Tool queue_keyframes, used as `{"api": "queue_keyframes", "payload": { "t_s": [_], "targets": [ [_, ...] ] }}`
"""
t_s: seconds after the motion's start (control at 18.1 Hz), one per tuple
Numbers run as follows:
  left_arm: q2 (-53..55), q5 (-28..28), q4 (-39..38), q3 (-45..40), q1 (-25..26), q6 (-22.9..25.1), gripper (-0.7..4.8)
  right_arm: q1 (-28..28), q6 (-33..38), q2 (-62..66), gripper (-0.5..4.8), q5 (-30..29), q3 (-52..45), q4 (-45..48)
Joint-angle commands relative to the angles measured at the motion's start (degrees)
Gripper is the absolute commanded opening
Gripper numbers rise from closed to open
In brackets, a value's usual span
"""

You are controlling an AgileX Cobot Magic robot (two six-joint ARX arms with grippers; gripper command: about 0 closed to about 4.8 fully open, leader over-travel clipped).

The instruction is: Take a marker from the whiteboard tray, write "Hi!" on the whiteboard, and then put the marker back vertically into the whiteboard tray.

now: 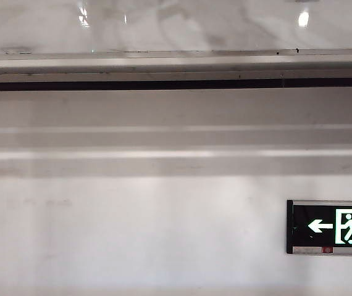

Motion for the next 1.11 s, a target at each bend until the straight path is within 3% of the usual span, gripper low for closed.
{"api": "queue_keyframes", "payload": {
  "t_s": [0.06, 1.11],
  "targets": [
    [-0.17, 0.42, 0.72, 0.37, -0.04, 0.00, -0.05, -1.01, 0.00, -0.22, -0.05, -2.23, 0.17, 2.12],
    [-0.17, 0.39, 0.74, 0.37, -0.04, 0.00, -0.05, -2.80, 0.00, 1.57, -0.05, -2.43, 0.20, 2.21]
  ]
}}
